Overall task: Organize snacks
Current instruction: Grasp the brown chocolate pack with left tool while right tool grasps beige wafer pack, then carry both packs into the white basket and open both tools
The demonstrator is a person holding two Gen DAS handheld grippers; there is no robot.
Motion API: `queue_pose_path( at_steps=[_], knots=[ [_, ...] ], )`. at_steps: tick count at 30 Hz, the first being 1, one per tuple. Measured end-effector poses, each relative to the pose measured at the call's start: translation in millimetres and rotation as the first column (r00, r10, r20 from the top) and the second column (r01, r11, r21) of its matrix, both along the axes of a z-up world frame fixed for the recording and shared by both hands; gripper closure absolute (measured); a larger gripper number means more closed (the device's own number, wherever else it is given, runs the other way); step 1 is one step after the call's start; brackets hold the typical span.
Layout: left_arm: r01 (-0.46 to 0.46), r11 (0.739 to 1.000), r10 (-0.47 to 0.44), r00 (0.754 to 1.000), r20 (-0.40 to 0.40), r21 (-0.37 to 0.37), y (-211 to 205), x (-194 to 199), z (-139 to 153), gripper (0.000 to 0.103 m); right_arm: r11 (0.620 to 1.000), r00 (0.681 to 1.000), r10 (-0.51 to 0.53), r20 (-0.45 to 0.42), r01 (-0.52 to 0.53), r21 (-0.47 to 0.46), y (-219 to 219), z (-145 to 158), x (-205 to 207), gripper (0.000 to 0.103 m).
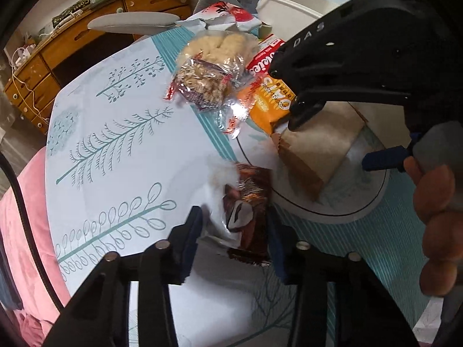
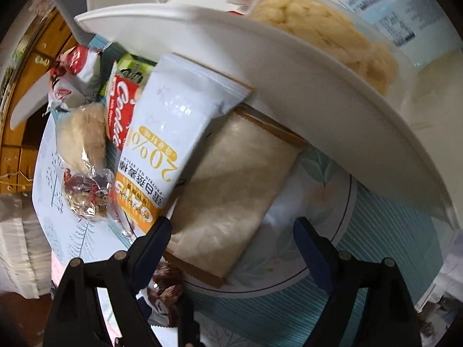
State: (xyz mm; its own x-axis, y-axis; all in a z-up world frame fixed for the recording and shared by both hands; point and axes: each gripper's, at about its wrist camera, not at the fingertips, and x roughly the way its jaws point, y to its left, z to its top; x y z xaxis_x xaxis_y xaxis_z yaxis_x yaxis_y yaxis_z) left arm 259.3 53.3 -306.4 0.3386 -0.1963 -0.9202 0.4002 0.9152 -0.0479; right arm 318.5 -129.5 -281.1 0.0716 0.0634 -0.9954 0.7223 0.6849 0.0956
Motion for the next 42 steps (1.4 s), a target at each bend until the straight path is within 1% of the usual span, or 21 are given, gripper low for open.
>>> queue_pose_path(
  at_steps=[4,7,9,11,12,14,20,22,24,27,29,32,34,35,38,42],
  knots=[
    [-0.022,0.999,0.021,1.000,-0.019,-0.025,7.0,-0.6,2.5,0.065,0.998,0.999,0.048,-0.019,-0.048,-0.029,6.2,-0.7,12.1,0.016],
    [-0.056,0.997,0.054,0.997,-0.050,-0.044,16.3,2.8,3.6,0.066,0.993,0.995,0.091,-0.036,-0.093,-0.069,11.5,-1.5,20.4,0.016],
    [-0.077,0.996,0.075,0.996,-0.050,-0.045,22.8,3.9,5.7,0.066,0.990,0.993,0.106,-0.056,-0.110,-0.087,18.9,0.3,27.6,0.020],
    [-0.093,0.995,0.091,0.995,-0.049,-0.044,29.1,3.4,8.4,0.066,0.987,0.991,0.115,-0.068,-0.122,-0.109,24.6,0.5,27.1,0.031],
    [-0.104,0.994,0.102,0.994,-0.050,-0.044,33.1,3.1,10.6,0.066,0.983,0.990,0.127,-0.061,-0.134,-0.122,27.6,2.5,26.8,0.032],
    [-0.122,0.992,0.119,0.992,-0.051,-0.046,38.5,2.0,14.0,0.066,0.981,0.988,0.145,-0.059,-0.151,-0.120,33.0,2.5,25.7,0.034],
    [-0.181,0.983,0.179,0.982,-0.055,-0.022,55.9,-3.6,29.8,0.066,0.977,0.976,0.202,-0.078,-0.206,-0.049,46.5,2.7,10.4,0.035],
    [-0.203,0.979,0.202,0.978,-0.055,-0.021,61.7,-8.1,37.1,0.066,0.975,0.972,0.220,-0.086,-0.221,-0.004,52.4,2.7,-1.8,0.036],
    [-0.219,0.975,0.218,0.975,-0.054,-0.028,66.4,-17.1,46.5,0.066,0.973,0.969,0.231,-0.090,-0.229,0.031,55.3,3.2,-15.9,0.040],
    [-0.236,0.971,0.233,0.971,-0.047,-0.049,71.1,-30.5,62.1,0.066,0.964,0.960,0.261,-0.100,-0.255,0.073,62.9,5.7,-37.6,0.040],
    [-0.243,0.969,0.241,0.970,-0.043,-0.051,71.8,-38.4,70.5,0.066,0.955,0.951,0.292,-0.099,-0.284,0.082,70.4,9.5,-51.8,0.040],
    [-0.254,0.965,0.253,0.967,-0.031,-0.065,73.1,-52.6,85.8,0.066,0.940,0.938,0.338,-0.074,-0.331,0.086,81.5,17.2,-67.8,0.041],
    [-0.267,0.961,0.267,0.964,-0.010,-0.073,73.0,-65.4,97.1,0.066,0.925,0.926,0.376,-0.038,-0.372,0.075,86.1,28.7,-81.4,0.041],
    [-0.272,0.959,0.273,0.962,-0.006,-0.079,73.1,-71.7,101.4,0.066,0.917,0.918,0.395,-0.017,-0.394,0.065,90.3,33.8,-88.8,0.045],
    [-0.287,0.954,0.288,0.958,-0.007,-0.089,70.0,-90.0,111.8,0.066,0.892,0.892,0.448,0.068,-0.451,0.042,95.2,52.6,-107.3,0.045],
    [-0.304,0.948,0.304,0.953,-0.015,-0.089,64.5,-109.6,126.0,0.066,0.872,0.865,0.486,0.127,-0.489,-0.010,90.4,77.9,-127.0,0.045]
  ],
)
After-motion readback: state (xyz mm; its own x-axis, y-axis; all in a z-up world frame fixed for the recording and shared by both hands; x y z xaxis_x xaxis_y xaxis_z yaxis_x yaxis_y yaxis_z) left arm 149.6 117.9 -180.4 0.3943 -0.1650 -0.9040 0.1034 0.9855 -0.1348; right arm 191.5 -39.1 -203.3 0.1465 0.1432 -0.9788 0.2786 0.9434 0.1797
